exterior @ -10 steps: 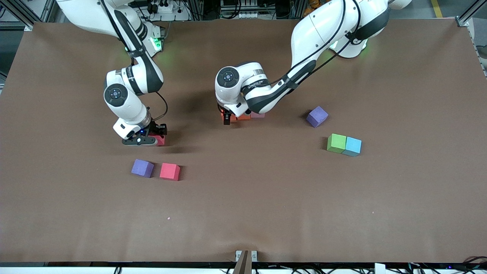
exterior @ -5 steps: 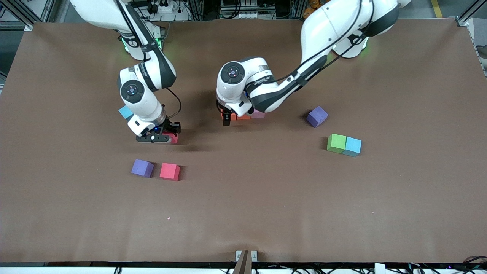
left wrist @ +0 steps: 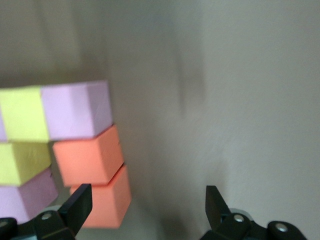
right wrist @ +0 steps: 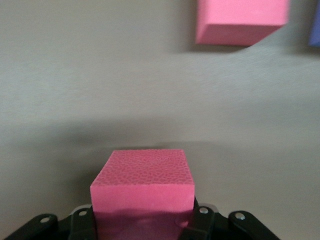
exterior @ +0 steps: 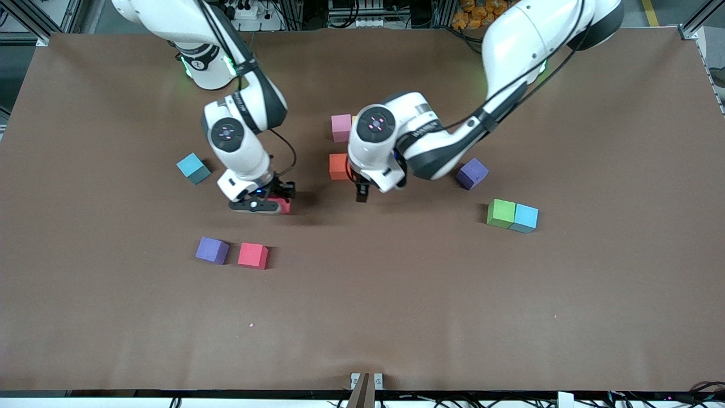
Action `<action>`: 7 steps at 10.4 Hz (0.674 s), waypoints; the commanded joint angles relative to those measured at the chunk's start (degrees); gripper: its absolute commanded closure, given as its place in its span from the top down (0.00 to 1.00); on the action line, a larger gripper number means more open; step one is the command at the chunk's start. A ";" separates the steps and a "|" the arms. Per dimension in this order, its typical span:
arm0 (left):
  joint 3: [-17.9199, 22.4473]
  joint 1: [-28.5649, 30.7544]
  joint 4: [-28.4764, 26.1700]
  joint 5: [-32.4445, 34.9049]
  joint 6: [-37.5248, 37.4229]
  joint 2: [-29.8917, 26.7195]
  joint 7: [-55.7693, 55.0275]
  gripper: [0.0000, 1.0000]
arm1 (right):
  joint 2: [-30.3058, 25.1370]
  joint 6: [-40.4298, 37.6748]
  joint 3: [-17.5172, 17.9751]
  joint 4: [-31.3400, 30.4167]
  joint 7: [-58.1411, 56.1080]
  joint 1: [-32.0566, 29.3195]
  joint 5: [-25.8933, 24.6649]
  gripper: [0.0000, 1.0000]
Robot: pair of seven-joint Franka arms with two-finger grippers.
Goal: Form number 2 with 11 blocks
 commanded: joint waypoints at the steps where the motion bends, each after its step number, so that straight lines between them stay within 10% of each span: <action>1: -1.36 6.71 -8.26 5.12 0.43 -5.61 4.66 1.00 | 6.73 -5.08 -0.39 9.36 5.85 4.22 0.81 0.42; 7: -22.00 41.88 -31.91 7.23 5.18 -11.70 26.83 1.00 | 14.58 -5.63 -0.39 17.39 6.67 11.79 0.63 0.53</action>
